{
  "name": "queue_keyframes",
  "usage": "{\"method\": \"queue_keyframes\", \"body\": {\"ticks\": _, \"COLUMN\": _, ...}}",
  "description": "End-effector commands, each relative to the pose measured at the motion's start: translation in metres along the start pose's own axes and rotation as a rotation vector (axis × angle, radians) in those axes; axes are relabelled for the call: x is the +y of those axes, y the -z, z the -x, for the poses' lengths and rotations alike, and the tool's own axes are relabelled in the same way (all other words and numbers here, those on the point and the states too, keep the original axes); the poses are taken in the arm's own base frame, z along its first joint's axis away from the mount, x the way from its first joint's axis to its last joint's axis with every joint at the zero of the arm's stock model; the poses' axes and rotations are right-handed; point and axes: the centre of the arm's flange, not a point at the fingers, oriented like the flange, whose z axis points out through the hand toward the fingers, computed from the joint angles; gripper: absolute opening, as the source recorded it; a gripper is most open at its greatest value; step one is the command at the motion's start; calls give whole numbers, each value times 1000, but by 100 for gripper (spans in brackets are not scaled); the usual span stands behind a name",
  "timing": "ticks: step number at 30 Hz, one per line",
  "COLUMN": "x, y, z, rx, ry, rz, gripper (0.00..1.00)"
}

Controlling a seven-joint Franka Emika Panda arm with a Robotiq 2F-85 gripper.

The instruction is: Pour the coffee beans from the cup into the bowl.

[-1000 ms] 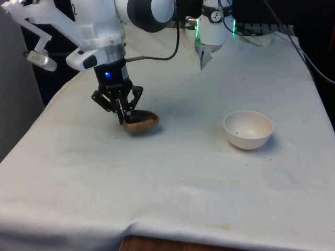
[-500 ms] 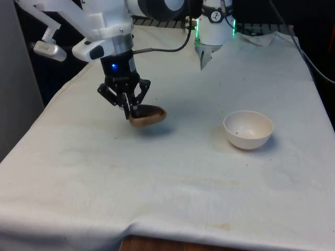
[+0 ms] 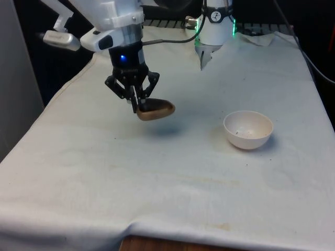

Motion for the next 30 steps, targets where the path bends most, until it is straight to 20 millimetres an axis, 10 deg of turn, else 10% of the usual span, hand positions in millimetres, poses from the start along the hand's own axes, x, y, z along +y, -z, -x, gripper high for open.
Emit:
{"method": "queue_keyframes", "body": {"ticks": 1, "x": -3, "y": 2, "z": 1, "rx": -1, "ry": -4, "rz": 10, "gripper": 0}}
{"method": "queue_keyframes", "body": {"ticks": 30, "x": -56, "y": 46, "z": -10, "rx": -4, "ry": -14, "rz": 56, "gripper": 0}}
